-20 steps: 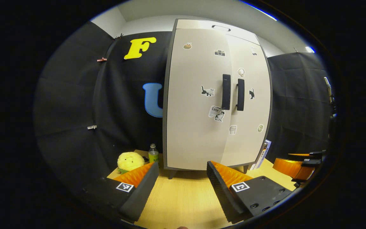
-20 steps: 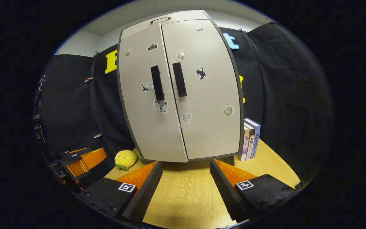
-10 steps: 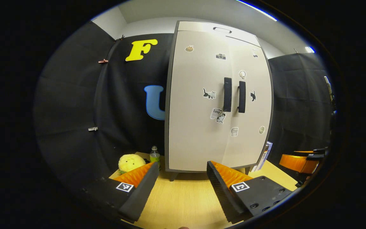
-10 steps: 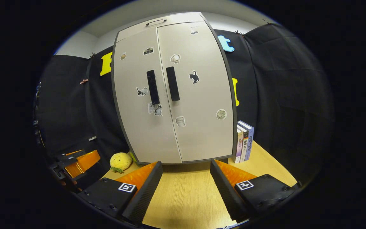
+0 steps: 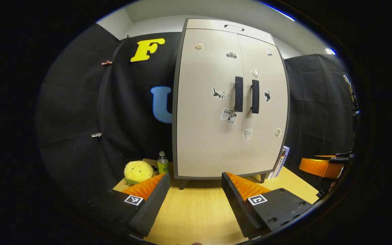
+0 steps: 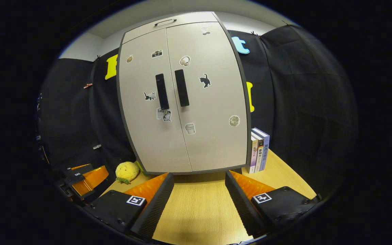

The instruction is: Grab one shoe with the right hand and put it into the shoe cabinet, grab the other shoe with the left hand and put it into the shoe cabinet; then close the right door with the right hand and the left door with the left hand.

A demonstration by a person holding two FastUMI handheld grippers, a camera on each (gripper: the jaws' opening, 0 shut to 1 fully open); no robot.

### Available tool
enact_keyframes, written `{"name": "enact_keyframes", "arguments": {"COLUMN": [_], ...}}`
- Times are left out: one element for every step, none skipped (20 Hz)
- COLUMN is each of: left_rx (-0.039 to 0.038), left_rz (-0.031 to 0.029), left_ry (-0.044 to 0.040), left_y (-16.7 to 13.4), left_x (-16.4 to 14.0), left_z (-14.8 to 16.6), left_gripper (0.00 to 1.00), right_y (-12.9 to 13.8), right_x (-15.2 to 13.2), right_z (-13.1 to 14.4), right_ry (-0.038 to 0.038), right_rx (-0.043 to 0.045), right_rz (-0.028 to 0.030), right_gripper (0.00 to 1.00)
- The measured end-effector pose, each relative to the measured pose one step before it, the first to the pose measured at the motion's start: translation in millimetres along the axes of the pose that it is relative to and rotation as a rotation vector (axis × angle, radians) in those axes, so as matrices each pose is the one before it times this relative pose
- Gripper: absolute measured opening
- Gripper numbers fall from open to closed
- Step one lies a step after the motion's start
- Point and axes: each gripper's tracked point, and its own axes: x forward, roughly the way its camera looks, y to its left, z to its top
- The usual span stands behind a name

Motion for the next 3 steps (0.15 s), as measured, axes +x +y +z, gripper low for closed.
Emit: {"name": "enact_keyframes", "arguments": {"left_rx": [0.00444,0.00671,0.00709], "left_rz": [-0.0015,-0.00055,-0.00017], "left_ry": [-0.00104,0.00231,0.00613], "left_y": [0.06,-0.19,-1.13], "left_x": [0.18,1.49,1.05], "left_z": [-0.04,0.46,-1.32], "left_gripper": [0.95,0.95,0.95], "right_y": [-1.28,-0.98,-1.84], "right_x": [1.13,0.52,-0.09], "right_z": [0.81,0.48,0.31], "right_ry": [-0.00257,-0.00042,0.00021], "right_rx": [0.0042,0.00536,0.00591], "right_rz": [-0.0025,-0.00089,-0.00191], "right_gripper": [0.98,0.98,0.98]}}
